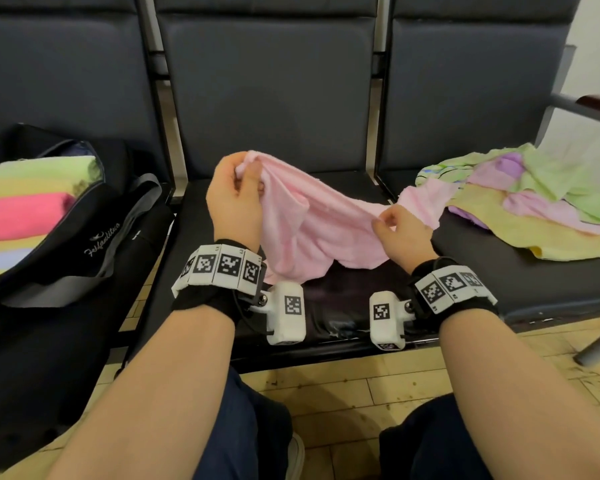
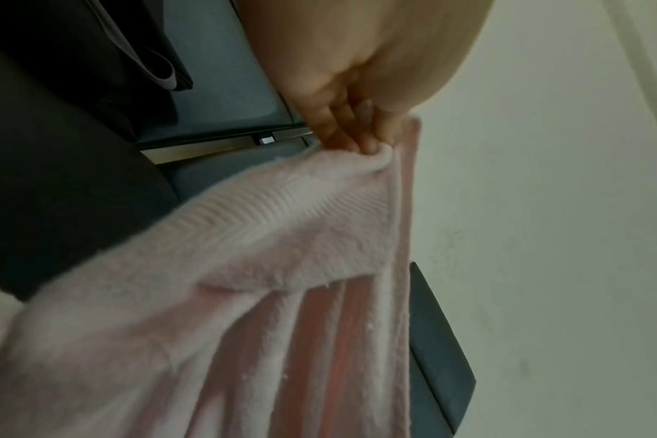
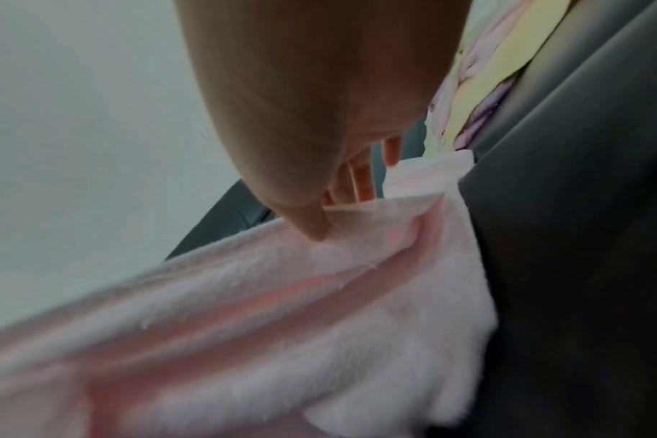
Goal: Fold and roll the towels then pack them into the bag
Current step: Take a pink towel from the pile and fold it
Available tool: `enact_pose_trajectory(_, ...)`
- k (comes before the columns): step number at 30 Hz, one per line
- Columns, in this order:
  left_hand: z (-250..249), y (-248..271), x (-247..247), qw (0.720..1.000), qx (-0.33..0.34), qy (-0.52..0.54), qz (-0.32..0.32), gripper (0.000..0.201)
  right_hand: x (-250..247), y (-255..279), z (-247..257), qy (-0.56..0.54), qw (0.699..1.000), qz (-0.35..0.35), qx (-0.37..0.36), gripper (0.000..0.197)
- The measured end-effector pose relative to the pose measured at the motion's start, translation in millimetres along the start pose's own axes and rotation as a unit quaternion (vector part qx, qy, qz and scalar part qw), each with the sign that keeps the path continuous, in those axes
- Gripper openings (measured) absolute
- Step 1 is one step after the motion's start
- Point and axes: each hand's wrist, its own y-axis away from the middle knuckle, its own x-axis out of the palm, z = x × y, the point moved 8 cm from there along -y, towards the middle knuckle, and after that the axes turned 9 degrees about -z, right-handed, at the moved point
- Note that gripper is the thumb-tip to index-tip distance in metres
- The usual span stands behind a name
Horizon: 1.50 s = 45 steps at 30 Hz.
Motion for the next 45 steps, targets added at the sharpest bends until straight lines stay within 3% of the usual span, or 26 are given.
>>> enact_pose_trajectory(2,8.6,-5.2,-10.5,0.998,-0.011,-0.028,-0.051,0.013,-5.8,0.1,14.1,-0.082,0.996,-0.003,-0.026,0.007)
enact_pose_trajectory(4,15.3,-2.0,-2.7,0.998,-0.032,-0.049,-0.014,0.033,-14.8,2.0,32.3,-0.152,0.987,-0.003,-0.058,0.006)
enact_pose_trajectory(6,17.3,13.4,25.8,0.99,-0.048,-0.053,0.125,0.05,-22.5,7.6,53.1,-0.21,0.973,0.009,-0.094,0.014)
enact_pose_trajectory(9,12.6,52.3,65.4,0.933,-0.04,-0.073,0.35,0.057,-26.8,19.8,78.9,-0.277,0.951,0.039,-0.131,0.016)
enact_pose_trajectory(11,11.7,67.0,74.5,0.906,-0.022,-0.107,0.408,0.043,-24.9,26.9,89.0,-0.302,0.94,0.064,-0.145,0.014)
enact_pose_trajectory(15,13.3,49.9,64.3,0.941,-0.011,-0.132,0.312,0.011,-21.1,29.3,85.7,-0.287,0.943,0.084,-0.144,0.011)
enact_pose_trajectory(20,7.8,32.1,48.6,0.97,-0.007,-0.095,0.222,0.015,-8.6,24.2,61.8,-0.192,0.969,0.095,-0.121,0.005)
enact_pose_trajectory(24,15.2,14.2,27.7,0.99,-0.043,-0.066,0.117,0.019,-11.4,17.5,40.4,-0.152,0.983,0.045,-0.097,0.007)
enact_pose_trajectory(29,27.5,-2.3,-0.6,0.993,-0.083,-0.088,-0.001,0.016,-14.4,10.9,28.8,-0.144,0.986,0.043,-0.074,0.013)
enact_pose_trajectory(33,27.7,-4.3,-5.8,0.989,-0.075,-0.124,-0.017,0.018,-19.3,13.0,35.0,-0.167,0.981,0.046,-0.092,0.009)
enact_pose_trajectory(38,42.6,-9.7,-16.1,0.98,-0.128,-0.141,-0.049,0.013,-20.6,15.8,34.7,-0.163,0.98,0.067,-0.089,0.018)
enact_pose_trajectory(42,38.7,7.1,6.0,0.983,-0.15,-0.092,0.056,0.026,-21.2,12.8,33.5,-0.187,0.979,0.042,-0.064,0.012)
enact_pose_trajectory(45,19.6,20.2,26.2,0.981,-0.111,-0.098,0.128,0.01,-23.2,17.6,44.7,-0.277,0.959,0.051,-0.023,0.018)
